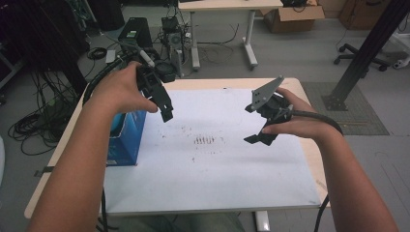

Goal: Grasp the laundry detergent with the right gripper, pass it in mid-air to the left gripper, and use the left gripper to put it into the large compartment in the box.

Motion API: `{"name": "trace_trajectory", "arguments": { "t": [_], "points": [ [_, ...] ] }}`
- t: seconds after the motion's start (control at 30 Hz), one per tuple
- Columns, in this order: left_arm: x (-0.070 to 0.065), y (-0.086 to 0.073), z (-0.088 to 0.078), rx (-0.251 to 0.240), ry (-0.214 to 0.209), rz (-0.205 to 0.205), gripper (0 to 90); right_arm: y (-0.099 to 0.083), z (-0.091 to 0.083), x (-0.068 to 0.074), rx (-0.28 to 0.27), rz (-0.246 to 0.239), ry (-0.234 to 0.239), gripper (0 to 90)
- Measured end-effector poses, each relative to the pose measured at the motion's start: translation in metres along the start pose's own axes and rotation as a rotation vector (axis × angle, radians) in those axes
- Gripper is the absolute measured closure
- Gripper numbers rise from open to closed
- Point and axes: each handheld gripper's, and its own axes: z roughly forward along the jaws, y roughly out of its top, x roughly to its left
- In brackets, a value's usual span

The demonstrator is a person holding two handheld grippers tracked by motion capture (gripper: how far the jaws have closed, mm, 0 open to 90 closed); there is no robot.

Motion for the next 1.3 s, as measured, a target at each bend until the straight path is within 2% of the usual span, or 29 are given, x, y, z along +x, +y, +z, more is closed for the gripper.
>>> {"name": "trace_trajectory", "arguments": {
  "t": [0.03, 0.07, 0.1, 0.13, 0.17, 0.2, 0.23, 0.27, 0.33, 0.37, 0.4, 0.5, 0.53, 0.57, 0.6, 0.63, 0.83, 1.0, 1.1, 1.3],
  "points": [
    [-0.005, 0.003, 0.001, 0.005, -0.004, 0.052, 0.2, 0.002, -0.002, 0.000, 0.031, -0.004, -0.003, 2.4],
    [-0.005, 0.003, 0.001, 0.005, -0.004, 0.052, 0.2, 0.002, -0.002, 0.000, 0.031, -0.004, -0.003, 2.4],
    [-0.010, 0.006, 0.004, 0.021, -0.019, 0.097, 0.2, 0.005, -0.003, 0.000, 0.058, -0.010, -0.004, 2.5],
    [-0.010, 0.006, 0.004, 0.021, -0.019, 0.097, 0.3, 0.005, -0.003, 0.000, 0.058, -0.010, -0.004, 2.5],
    [-0.014, 0.008, 0.006, 0.028, -0.025, 0.142, 0.2, 0.008, -0.004, 0.000, 0.085, -0.020, -0.007, 2.5],
    [-0.014, 0.008, 0.006, 0.028, -0.025, 0.142, 0.2, 0.008, -0.004, 0.000, 0.085, -0.020, -0.007, 2.5],
    [-0.017, 0.011, 0.009, 0.038, -0.028, 0.179, 0.2, 0.009, -0.003, 0.000, 0.111, -0.024, -0.006, 2.6],
    [-0.017, 0.011, 0.009, 0.038, -0.028, 0.179, 0.3, 0.009, -0.003, 0.000, 0.111, -0.024, -0.006, 2.6],
    [-0.019, 0.013, 0.014, 0.052, -0.035, 0.197, 0.2, 0.010, -0.001, 0.001, 0.136, -0.028, -0.004, 2.7],
    [-0.021, 0.014, 0.018, 0.062, -0.049, 0.223, 0.2, 0.010, 0.002, 0.000, 0.163, -0.031, 0.001, 2.8],
    [-0.021, 0.014, 0.018, 0.062, -0.049, 0.223, 0.2, 0.010, 0.002, 0.000, 0.163, -0.031, 0.001, 2.8],
    [-0.023, 0.014, 0.024, 0.056, -0.077, 0.281, 0.2, 0.007, 0.008, -0.002, 0.208, -0.034, 0.010, 3.0],
    [-0.023, 0.014, 0.024, 0.056, -0.077, 0.281, 0.3, 0.007, 0.008, -0.002, 0.208, -0.034, 0.010, 3.0],
    [-0.025, 0.015, 0.026, 0.056, -0.088, 0.308, 0.2, 0.007, 0.011, -0.004, 0.227, -0.036, 0.014, 3.1],
    [-0.025, 0.015, 0.026, 0.056, -0.088, 0.308, 0.2, 0.007, 0.011, -0.004, 0.227, -0.036, 0.014, 3.1],
    [-0.026, 0.015, 0.028, 0.054, -0.086, 0.342, 0.2, 0.007, 0.013, -0.007, 0.239, -0.035, 0.017, 3.2],
    [-0.028, 0.018, 0.034, 0.066, -0.109, 0.381, 0.2, 0.007, 0.017, -0.011, 0.269, -0.036, 0.026, 3.3],
    [-0.027, 0.020, 0.034, 0.063, -0.111, 0.380, 0.2, 0.006, 0.017, -0.013, 0.277, -0.035, 0.033, 3.3],
    [-0.027, 0.021, 0.035, 0.063, -0.108, 0.396, 0.2, 0.005, 0.016, -0.013, 0.290, -0.036, 0.032, 3.3],
    [-0.027, 0.019, 0.035, 0.066, -0.108, 0.404, 0.3, 0.003, 0.014, -0.013, 0.300, -0.040, 0.036, 3.4]
  ]
}}
